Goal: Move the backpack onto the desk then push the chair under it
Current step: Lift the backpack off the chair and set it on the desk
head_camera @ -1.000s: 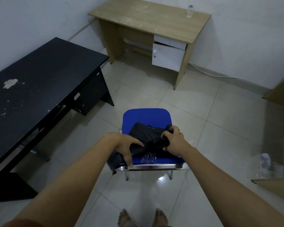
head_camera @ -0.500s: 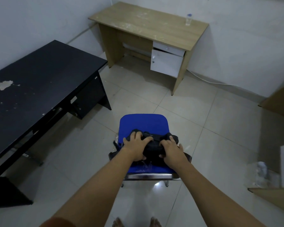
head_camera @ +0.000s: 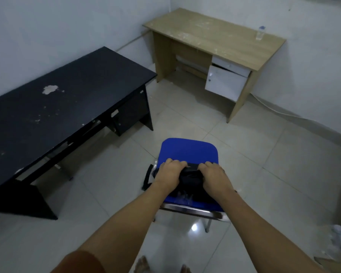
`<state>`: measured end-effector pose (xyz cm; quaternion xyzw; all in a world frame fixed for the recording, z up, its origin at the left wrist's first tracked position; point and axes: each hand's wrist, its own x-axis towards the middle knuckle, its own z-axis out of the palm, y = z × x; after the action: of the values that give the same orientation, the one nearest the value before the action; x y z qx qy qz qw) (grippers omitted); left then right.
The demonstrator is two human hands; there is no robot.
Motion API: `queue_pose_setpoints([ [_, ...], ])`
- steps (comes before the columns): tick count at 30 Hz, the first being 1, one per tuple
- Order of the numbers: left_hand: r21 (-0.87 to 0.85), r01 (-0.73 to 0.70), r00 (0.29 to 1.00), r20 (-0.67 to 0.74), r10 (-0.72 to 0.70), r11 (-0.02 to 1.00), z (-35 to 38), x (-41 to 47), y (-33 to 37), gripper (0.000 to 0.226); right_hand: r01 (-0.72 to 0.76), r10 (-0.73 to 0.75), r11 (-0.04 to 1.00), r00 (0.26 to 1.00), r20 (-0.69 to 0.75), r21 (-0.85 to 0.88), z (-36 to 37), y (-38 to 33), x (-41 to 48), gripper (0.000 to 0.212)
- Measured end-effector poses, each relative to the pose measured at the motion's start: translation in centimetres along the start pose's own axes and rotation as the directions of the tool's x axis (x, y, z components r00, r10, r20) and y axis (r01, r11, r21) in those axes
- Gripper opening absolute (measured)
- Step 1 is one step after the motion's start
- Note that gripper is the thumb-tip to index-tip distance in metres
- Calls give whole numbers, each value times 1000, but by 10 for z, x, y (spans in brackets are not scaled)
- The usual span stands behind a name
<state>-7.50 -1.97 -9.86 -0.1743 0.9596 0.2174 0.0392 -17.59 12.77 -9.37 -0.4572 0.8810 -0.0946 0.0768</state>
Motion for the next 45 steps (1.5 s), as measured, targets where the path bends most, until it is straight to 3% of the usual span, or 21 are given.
queue_pose_setpoints([
  [4, -165, -6, 982, -188, -25, 986, -38, -1, -16, 17, 103, -100, 992, 994, -47, 66, -40, -23, 25, 15],
  [8, -271, -23, 914, -395, -90, 962, -92, 0, -34, 18, 184, -168, 960, 982, -91, 209, -80, -56, 57, 10],
  [11, -264, -27, 851, -513, -117, 964, -137, 5, -57, 19, 208, -188, 942, 977, -101, 262, -112, -90, 89, 23],
  [17, -173, 52, 750, -643, -152, 984, -238, 25, -124, 16, 293, -252, 933, 947, -199, 209, -149, -177, 165, 29],
  [22, -248, 6, 687, -703, -184, 969, -319, 57, -193, 13, 282, -180, 920, 921, -346, 273, -176, -257, 240, 23],
  [26, -371, -119, 727, -664, -174, 921, -397, 92, -237, 14, 282, -88, 895, 871, -483, 345, -206, -308, 301, 25],
  [29, -512, -253, 732, -656, -184, 821, -451, 112, -265, 15, 290, -25, 877, 824, -566, 384, -221, -342, 350, 20],
  [34, -438, -277, 695, -706, -137, 855, -526, 152, -323, 15, 324, 77, 788, 791, -607, 523, -236, -397, 440, 16],
  [37, -557, -273, 700, -674, -235, 784, -563, 185, -366, 14, 374, 101, 695, 795, -598, 614, -242, -429, 498, 17],
  [40, -645, -350, 630, -699, -339, 679, -589, 229, -412, 18, 393, 97, 640, 811, -577, 660, -240, -452, 565, 18],
  [43, -561, -321, 598, -745, -296, 763, -609, 277, -460, 16, 408, 88, 601, 822, -563, 688, -230, -466, 639, 17],
  [45, -476, -290, 622, -753, -214, 830, -619, 300, -481, 15, 419, 98, 588, 813, -575, 692, -219, -469, 672, 16],
])
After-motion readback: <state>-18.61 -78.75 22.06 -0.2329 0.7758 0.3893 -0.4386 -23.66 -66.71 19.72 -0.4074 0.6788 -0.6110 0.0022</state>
